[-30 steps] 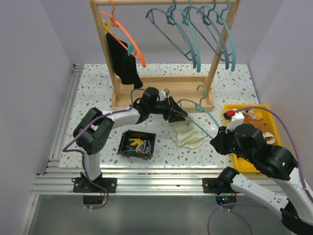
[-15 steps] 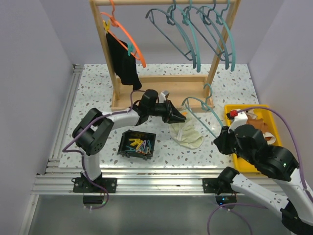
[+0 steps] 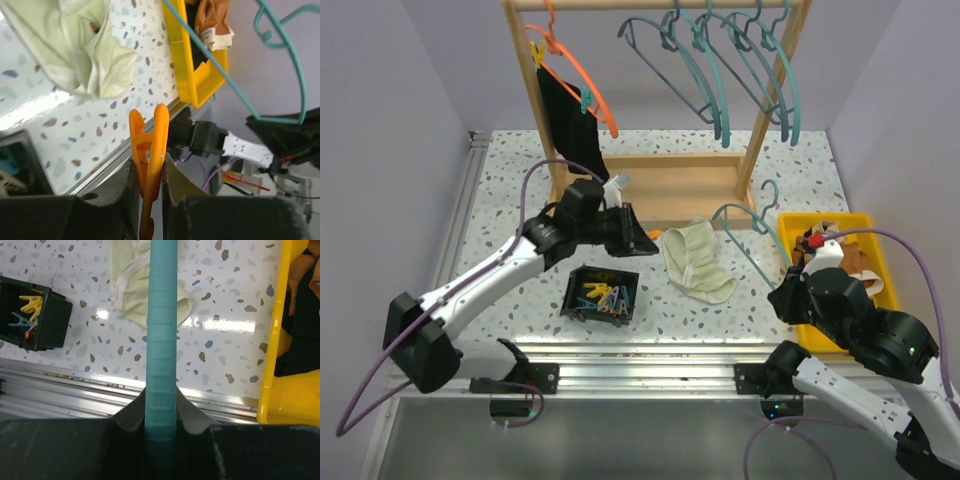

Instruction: Remove the underwear clipped to the hanger

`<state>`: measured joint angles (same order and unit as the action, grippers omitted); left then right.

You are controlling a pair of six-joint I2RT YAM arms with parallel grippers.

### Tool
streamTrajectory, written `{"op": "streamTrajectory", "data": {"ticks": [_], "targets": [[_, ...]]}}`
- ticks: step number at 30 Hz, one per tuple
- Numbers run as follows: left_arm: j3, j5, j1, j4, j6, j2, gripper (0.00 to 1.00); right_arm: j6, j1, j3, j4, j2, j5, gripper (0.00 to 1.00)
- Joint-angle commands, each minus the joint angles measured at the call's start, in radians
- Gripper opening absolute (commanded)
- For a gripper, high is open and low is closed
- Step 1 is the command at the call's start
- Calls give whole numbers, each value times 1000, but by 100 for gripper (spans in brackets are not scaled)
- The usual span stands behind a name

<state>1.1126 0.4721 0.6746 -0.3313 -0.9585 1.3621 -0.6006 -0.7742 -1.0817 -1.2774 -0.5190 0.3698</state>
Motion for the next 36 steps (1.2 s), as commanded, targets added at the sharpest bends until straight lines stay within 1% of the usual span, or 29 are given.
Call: {"op": "streamTrajectory", "data": {"ticks": [1,2,4,7,10,13,15,16,18,19,21,22,25,27,34,36], "targets": [[-114,-105,-6,-257,156,-174,0,-41,-2,-64,-26,4,47,0],[-185,-93,-6,-265,159,-208,0,-39,-2,-70,-31,1,44,0],[-279,-92,-7,-299,162,-298,0,-21,-2,-83,-30,-3,12,0],[-373,-92,-7,-304,167,-371,0,11,-2,-80,-13,-16,-29,0],[-410,-95,-7,-307,197,-356,0,45,0,-76,41,-32,-115,0],[-399,-124,-7,-307,236,-310,1,82,0,-92,85,-76,-187,0],[-376,-165,-7,-333,270,-270,9,111,-2,-112,104,-117,-218,0],[-353,-177,-7,-337,280,-259,22,122,-2,-136,116,-131,-221,0],[-336,-187,-7,-341,296,-239,35,151,-2,-167,125,-160,-230,0],[-321,-196,-6,-342,299,-235,50,159,0,-199,128,-186,-233,0],[-310,-202,-7,-345,306,-228,67,180,-2,-225,135,-213,-241,0],[-301,-210,-7,-345,311,-225,81,188,-2,-243,145,-234,-256,0],[-281,-220,-7,-353,316,-231,96,209,0,-277,164,-275,-293,0],[-266,-227,-7,-370,323,-233,100,220,-2,-296,170,-295,-307,0],[-172,-296,-7,-396,314,-262,100,249,-2,-354,220,-331,-330,0],[-155,-305,-7,-393,307,-280,100,278,-2,-386,234,-369,-347,0]]}}
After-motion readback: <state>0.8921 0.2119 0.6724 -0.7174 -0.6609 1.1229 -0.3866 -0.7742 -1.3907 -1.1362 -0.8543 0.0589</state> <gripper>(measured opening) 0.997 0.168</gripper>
